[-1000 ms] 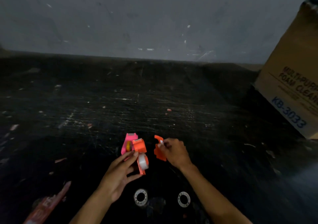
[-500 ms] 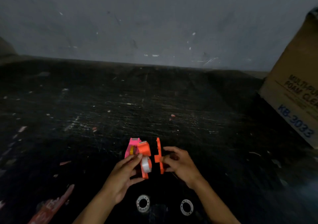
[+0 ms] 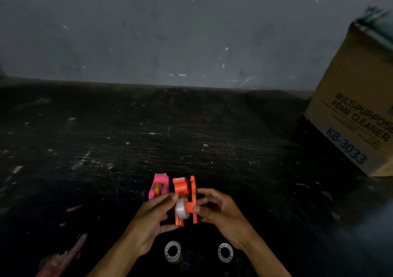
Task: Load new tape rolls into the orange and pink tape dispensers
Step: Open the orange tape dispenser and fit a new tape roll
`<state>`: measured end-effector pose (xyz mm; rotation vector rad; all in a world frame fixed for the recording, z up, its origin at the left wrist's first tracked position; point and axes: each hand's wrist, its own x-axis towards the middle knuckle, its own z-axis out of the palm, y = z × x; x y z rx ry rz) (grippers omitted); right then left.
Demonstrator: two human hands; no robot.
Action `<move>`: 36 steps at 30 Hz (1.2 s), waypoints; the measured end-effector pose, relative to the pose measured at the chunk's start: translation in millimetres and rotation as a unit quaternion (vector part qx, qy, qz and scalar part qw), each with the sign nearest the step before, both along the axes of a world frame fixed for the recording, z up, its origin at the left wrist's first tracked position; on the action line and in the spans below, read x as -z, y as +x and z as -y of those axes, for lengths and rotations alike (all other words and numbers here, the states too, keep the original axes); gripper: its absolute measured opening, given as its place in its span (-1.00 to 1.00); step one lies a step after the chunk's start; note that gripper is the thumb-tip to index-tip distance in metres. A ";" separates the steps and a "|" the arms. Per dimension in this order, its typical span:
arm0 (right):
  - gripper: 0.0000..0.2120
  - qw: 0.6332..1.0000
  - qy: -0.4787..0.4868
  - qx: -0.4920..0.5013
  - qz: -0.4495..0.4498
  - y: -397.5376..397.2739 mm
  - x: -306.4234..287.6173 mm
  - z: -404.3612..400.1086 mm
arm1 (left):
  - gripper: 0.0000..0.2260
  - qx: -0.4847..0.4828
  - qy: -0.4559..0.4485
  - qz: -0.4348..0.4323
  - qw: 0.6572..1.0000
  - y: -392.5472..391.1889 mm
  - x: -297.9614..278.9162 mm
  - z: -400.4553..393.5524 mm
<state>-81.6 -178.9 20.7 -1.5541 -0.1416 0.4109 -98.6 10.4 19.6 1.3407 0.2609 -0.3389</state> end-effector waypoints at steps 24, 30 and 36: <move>-0.73 0.994 0.015 0.060 0.094 -2.9 -23.6 -3.4 | -0.74 -0.004 -0.033 0.089 0.995 11.7 -21.3 24.9; -0.79 0.964 -0.124 0.099 0.212 1.1 -49.4 -1.8 | -0.73 -0.009 -0.139 0.061 0.988 14.8 -22.1 32.0; -0.94 0.931 -0.221 0.071 0.281 3.5 -65.8 -7.4 | -0.68 -0.002 -0.112 0.074 0.991 6.8 -23.9 37.5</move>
